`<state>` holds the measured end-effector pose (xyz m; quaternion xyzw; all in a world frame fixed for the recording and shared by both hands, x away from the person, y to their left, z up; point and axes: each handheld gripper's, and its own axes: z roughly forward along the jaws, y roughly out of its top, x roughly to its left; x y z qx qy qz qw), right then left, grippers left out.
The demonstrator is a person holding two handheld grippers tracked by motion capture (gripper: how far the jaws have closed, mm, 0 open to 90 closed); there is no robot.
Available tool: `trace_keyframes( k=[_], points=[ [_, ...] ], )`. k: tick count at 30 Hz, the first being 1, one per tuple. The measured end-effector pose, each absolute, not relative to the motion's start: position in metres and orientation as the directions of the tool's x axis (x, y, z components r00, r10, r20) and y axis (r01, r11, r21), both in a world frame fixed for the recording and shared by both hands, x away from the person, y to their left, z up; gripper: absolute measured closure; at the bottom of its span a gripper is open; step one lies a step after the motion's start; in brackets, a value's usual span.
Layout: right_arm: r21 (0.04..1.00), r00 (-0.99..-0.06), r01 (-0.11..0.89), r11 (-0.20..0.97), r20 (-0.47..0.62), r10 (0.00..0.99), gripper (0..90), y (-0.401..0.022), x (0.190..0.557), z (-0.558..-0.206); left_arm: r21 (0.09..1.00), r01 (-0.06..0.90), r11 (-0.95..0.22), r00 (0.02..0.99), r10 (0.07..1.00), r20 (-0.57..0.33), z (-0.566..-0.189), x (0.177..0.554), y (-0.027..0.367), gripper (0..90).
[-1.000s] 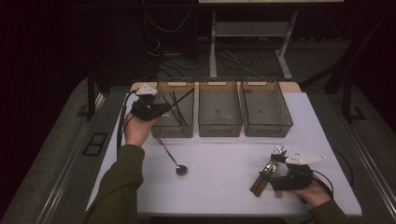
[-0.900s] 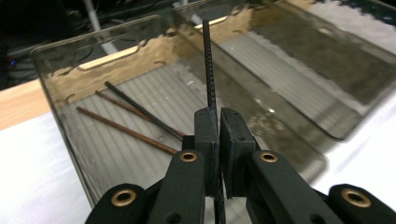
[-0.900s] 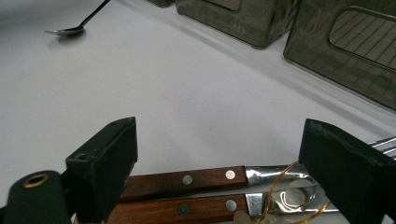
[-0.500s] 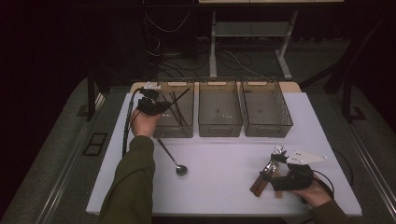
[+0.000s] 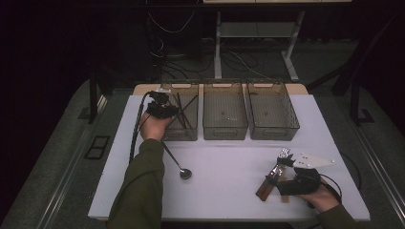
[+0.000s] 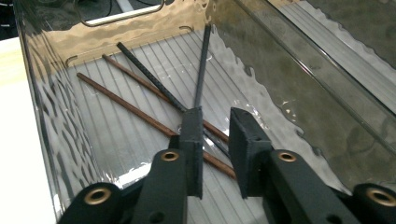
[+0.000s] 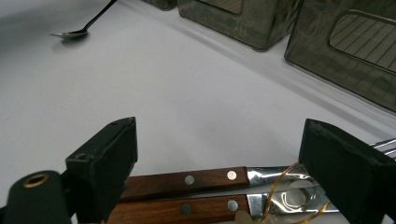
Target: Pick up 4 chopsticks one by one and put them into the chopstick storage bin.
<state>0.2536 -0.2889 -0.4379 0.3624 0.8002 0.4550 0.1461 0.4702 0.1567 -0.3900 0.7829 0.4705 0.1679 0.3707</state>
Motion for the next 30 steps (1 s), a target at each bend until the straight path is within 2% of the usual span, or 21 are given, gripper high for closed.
trace_keyframes(
  k=[10, 16, 19, 30],
  points=[
    [0.833, -0.692, 0.45, 0.322, 0.098, 0.715, 11.9, -0.289, 0.253, -0.438, 0.751, 0.586, -0.305, 0.557, 0.825, -0.099, -0.377, 0.46, 0.16, 54.1],
    [0.832, -0.693, 0.449, 0.326, 0.094, 0.715, 11.9, -0.288, 0.254, -0.438, 0.783, 0.539, -0.311, 0.608, 0.787, -0.106, -0.366, 0.441, 0.164, 46.7],
    [0.83, -0.693, 0.45, 0.329, 0.091, 0.715, 11.9, -0.288, 0.254, -0.439, 0.795, 0.513, -0.325, 0.621, 0.78, -0.082, -0.362, 0.429, 0.165, 42.4],
    [0.83, -0.692, 0.449, 0.33, 0.089, 0.717, 11.9, -0.287, 0.254, -0.439, 0.805, 0.49, -0.335, 0.667, 0.739, -0.098, -0.365, 0.388, 0.171, 39.5]
  ],
)
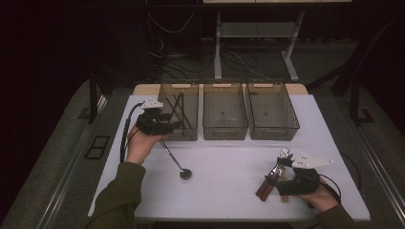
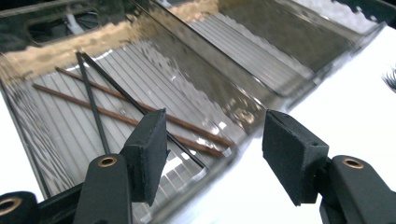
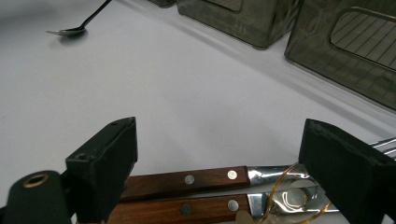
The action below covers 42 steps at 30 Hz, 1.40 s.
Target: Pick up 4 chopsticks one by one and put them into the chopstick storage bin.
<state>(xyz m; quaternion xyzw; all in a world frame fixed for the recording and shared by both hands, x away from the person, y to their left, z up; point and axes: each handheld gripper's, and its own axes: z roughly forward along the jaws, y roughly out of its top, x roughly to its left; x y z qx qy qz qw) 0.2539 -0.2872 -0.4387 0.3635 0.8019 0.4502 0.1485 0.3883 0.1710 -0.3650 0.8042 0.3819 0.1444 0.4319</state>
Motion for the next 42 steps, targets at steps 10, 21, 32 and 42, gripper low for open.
trace_keyframes(
  k=[10, 21, 32, 42],
  points=[
    [0.827, -0.69, 0.455, 0.329, 0.093, 0.718, 11.9, -0.286, 0.253, -0.439, 0.81, 0.47, -0.352, 0.698, 0.71, -0.096, -0.375, 0.363, 0.175, 51.6],
    [0.828, -0.689, 0.455, 0.328, 0.094, 0.718, 11.9, -0.286, 0.253, -0.439, 0.79, 0.465, -0.401, 0.715, 0.696, -0.067, -0.394, 0.344, 0.178, 81.5],
    [0.826, -0.691, 0.452, 0.336, 0.087, 0.718, 11.9, -0.286, 0.254, -0.439, 0.72, 0.506, -0.475, 0.703, 0.71, -0.026, -0.42, 0.354, 0.178, 89.0],
    [0.825, -0.688, 0.457, 0.333, 0.091, 0.72, 11.9, -0.287, 0.254, -0.44, 0.675, 0.528, -0.515, 0.697, 0.717, 0.003, -0.435, 0.365, 0.173, 89.0]
  ],
)
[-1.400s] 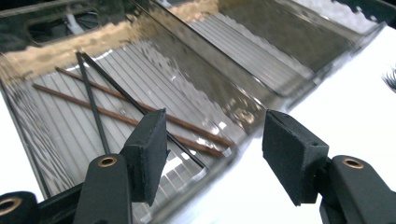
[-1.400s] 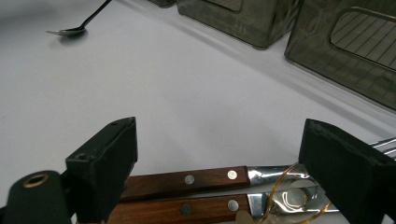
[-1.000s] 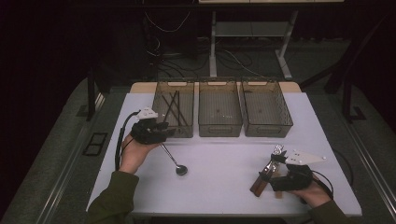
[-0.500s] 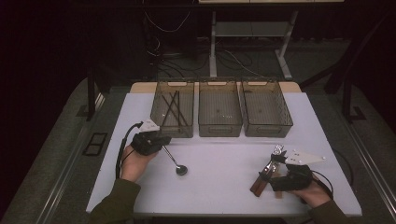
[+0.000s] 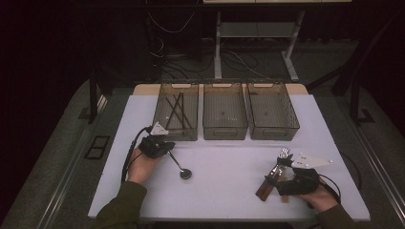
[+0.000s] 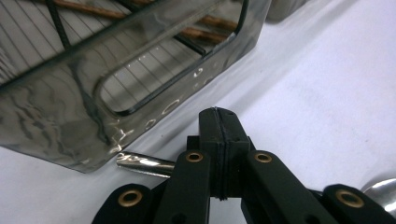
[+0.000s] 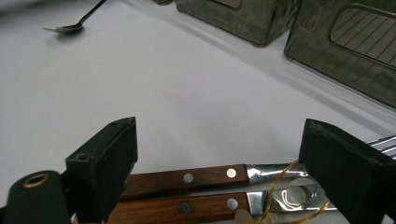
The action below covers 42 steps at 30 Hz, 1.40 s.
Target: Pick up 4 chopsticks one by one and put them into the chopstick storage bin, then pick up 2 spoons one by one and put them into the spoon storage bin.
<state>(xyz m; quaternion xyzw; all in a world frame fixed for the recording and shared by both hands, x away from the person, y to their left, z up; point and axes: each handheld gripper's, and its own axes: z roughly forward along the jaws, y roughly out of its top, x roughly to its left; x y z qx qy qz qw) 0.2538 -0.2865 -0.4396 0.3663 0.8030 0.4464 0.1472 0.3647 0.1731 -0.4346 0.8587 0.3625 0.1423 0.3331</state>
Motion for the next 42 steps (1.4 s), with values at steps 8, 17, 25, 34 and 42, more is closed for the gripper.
trace_keyframes(
  k=[8, 17, 25, 34, 42],
  points=[
    [0.825, -0.69, 0.455, 0.336, 0.089, 0.718, 11.9, -0.287, 0.253, -0.439, 0.64, 0.539, -0.548, 0.701, 0.713, 0.02, -0.439, 0.365, 0.173, 89.0],
    [0.825, -0.691, 0.453, 0.337, 0.087, 0.717, 11.9, -0.286, 0.255, -0.439, 0.624, 0.533, -0.572, 0.711, 0.702, 0.036, -0.439, 0.363, 0.172, 89.1],
    [0.826, -0.69, 0.453, 0.336, 0.085, 0.719, 11.9, -0.286, 0.254, -0.44, 0.602, 0.532, -0.596, 0.719, 0.693, 0.05, -0.437, 0.36, 0.173, 89.2],
    [0.827, -0.691, 0.45, 0.337, 0.083, 0.718, 11.9, -0.287, 0.255, -0.439, 0.572, 0.539, -0.618, 0.729, 0.683, 0.052, -0.434, 0.353, 0.176, 89.2],
    [0.823, -0.689, 0.458, 0.336, 0.09, 0.719, 11.9, -0.286, 0.255, -0.439, 0.554, 0.552, -0.623, 0.733, 0.68, 0.035, -0.432, 0.347, 0.181, 89.2]
  ],
)
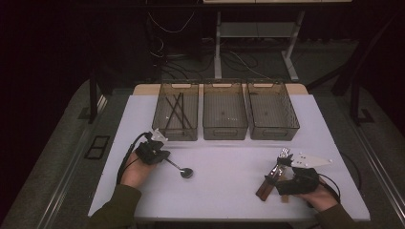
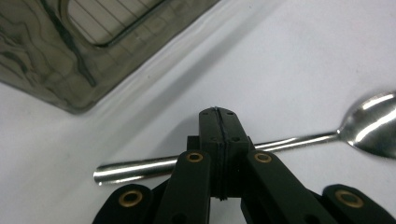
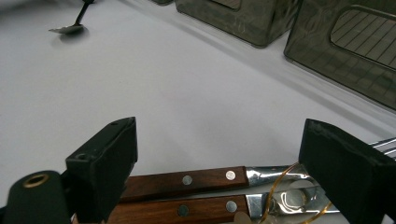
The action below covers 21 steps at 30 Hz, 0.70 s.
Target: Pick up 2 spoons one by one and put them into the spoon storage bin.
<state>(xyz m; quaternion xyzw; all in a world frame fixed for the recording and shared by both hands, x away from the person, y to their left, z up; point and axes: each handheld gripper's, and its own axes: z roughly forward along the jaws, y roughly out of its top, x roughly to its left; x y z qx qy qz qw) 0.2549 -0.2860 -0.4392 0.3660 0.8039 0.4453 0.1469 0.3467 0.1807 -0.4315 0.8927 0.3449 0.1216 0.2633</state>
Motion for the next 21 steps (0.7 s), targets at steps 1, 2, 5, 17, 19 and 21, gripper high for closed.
trace_keyframes(
  k=[1, 2, 5, 17, 19, 21],
  points=[
    [0.823, -0.689, 0.457, 0.336, 0.089, 0.719, 11.9, -0.286, 0.255, -0.439, 0.55, 0.554, -0.625, 0.733, 0.679, 0.034, -0.431, 0.345, 0.181, 89.2],
    [0.824, -0.689, 0.457, 0.335, 0.09, 0.719, 11.9, -0.286, 0.255, -0.439, 0.548, 0.555, -0.626, 0.733, 0.679, 0.033, -0.431, 0.344, 0.182, 89.2],
    [0.823, -0.689, 0.458, 0.335, 0.091, 0.719, 11.9, -0.286, 0.255, -0.439, 0.548, 0.558, -0.623, 0.734, 0.679, 0.026, -0.431, 0.339, 0.185, 89.2],
    [0.823, -0.69, 0.458, 0.336, 0.091, 0.718, 11.9, -0.286, 0.255, -0.439, 0.556, 0.57, -0.605, 0.735, 0.678, -0.016, -0.431, 0.319, 0.2, 89.2],
    [0.823, -0.69, 0.458, 0.336, 0.091, 0.718, 11.9, -0.286, 0.255, -0.439, 0.557, 0.572, -0.602, 0.734, 0.678, -0.021, -0.431, 0.315, 0.202, 89.2],
    [0.823, -0.689, 0.458, 0.335, 0.091, 0.719, 11.9, -0.286, 0.255, -0.439, 0.562, 0.575, -0.594, 0.731, 0.682, -0.028, -0.431, 0.31, 0.203, 89.2]
  ],
)
